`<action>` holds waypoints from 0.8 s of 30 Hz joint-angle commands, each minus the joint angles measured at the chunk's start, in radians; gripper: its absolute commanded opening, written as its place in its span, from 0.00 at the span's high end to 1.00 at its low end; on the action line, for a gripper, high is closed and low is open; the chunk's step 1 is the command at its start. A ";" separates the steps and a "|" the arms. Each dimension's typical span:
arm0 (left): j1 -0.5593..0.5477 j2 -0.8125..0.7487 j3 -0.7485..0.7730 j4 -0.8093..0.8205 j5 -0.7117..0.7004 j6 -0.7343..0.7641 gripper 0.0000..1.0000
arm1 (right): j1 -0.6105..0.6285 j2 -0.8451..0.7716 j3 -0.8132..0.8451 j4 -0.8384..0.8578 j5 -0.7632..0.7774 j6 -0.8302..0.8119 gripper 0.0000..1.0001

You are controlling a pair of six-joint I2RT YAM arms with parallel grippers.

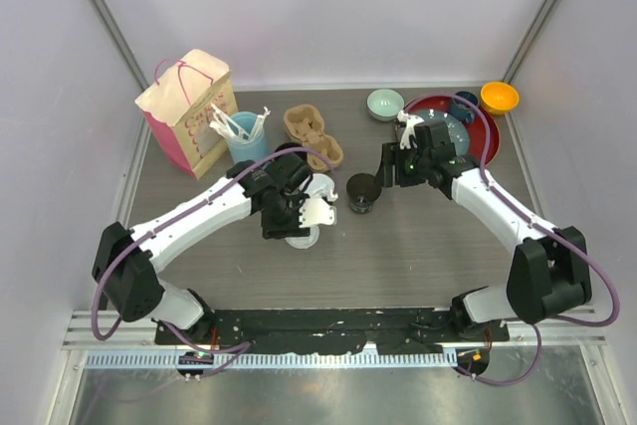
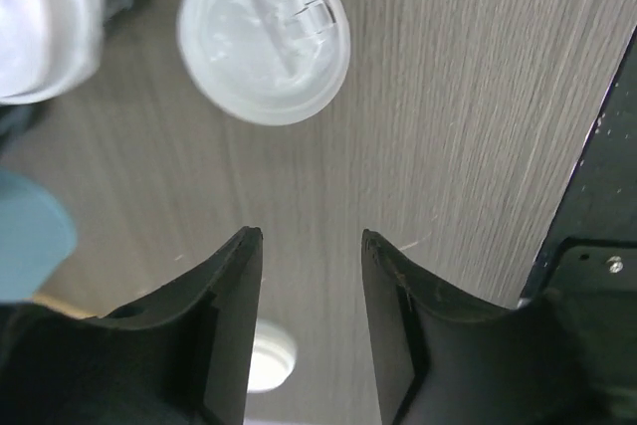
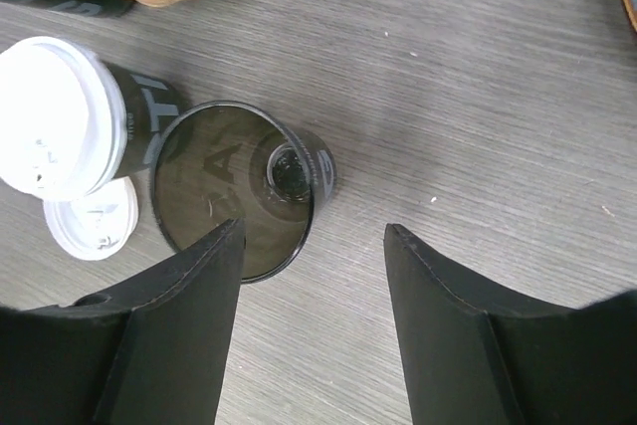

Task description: Pack the takeout coffee

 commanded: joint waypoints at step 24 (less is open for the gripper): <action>0.132 -0.013 -0.523 0.736 0.346 0.316 0.46 | 0.243 -0.321 0.011 0.033 -0.060 -0.287 0.32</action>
